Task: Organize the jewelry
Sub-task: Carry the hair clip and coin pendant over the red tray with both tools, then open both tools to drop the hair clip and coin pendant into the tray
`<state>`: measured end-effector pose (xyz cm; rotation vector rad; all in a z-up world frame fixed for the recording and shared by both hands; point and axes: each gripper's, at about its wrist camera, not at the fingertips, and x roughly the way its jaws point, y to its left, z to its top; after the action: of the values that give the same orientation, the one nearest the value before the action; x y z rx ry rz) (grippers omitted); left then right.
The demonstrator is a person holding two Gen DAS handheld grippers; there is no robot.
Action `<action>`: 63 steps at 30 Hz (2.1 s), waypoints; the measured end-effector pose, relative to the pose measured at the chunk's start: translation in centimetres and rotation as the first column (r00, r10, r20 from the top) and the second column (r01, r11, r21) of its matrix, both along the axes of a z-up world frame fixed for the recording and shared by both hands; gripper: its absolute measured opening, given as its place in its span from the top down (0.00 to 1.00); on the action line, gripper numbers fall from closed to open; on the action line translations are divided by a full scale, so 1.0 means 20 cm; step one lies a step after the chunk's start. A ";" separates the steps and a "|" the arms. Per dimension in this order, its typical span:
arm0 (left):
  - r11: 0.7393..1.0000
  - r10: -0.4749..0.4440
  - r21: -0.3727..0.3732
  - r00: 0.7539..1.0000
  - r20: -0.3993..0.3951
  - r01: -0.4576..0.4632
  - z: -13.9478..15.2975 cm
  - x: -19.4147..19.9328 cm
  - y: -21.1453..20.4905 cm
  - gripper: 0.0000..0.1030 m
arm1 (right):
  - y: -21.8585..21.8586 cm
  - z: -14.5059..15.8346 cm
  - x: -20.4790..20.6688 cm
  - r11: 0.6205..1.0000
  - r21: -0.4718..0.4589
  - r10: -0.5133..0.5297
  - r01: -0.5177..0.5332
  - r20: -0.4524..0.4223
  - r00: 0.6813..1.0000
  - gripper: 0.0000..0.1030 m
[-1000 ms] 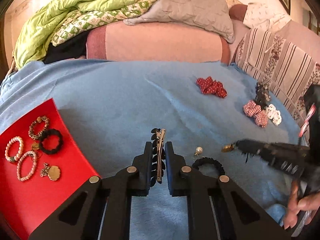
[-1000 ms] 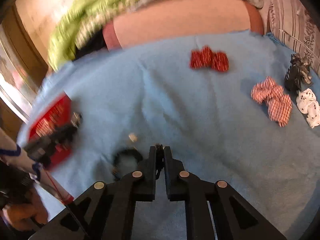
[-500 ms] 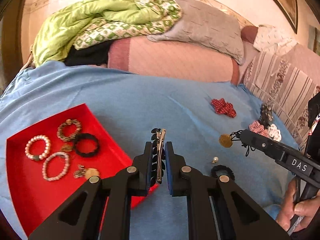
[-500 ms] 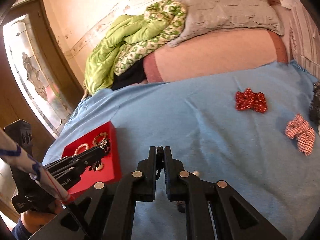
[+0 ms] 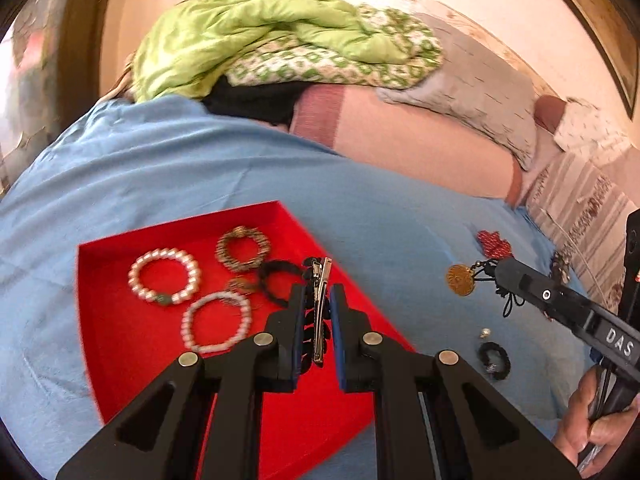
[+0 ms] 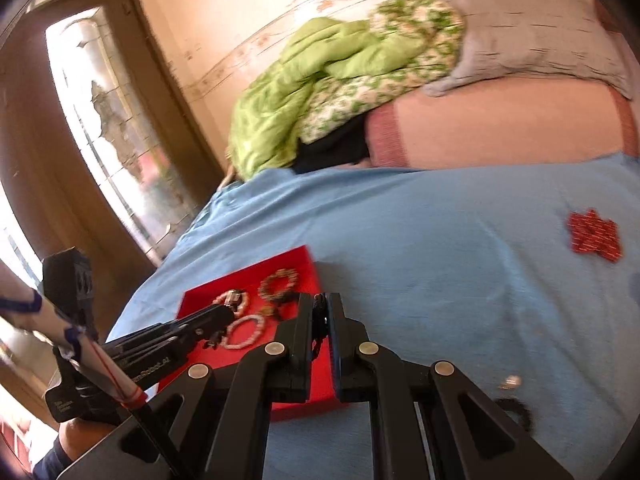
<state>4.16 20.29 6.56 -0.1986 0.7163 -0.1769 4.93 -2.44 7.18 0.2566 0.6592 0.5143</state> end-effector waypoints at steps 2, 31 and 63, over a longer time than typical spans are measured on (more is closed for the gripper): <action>1.000 0.022 0.001 1.000 -0.014 -0.022 -0.02 0.00 0.05 0.88 | 0.09 0.00 0.02 0.999 -0.009 0.036 -0.036 -0.001 0.999 0.93; 0.993 0.113 0.058 0.974 -0.194 -0.104 -0.22 0.02 0.23 0.88 | 0.51 -0.38 0.06 0.954 -0.091 0.268 -0.285 -0.164 0.949 0.92; 0.981 0.191 0.076 0.956 -0.225 -0.178 -0.24 0.03 0.30 0.85 | 0.56 -0.43 0.02 0.927 -0.106 0.332 -0.359 -0.211 0.919 0.90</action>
<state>4.69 26.22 1.82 -0.2344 0.9284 0.0459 5.34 8.72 -1.43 0.0514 0.9323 0.7856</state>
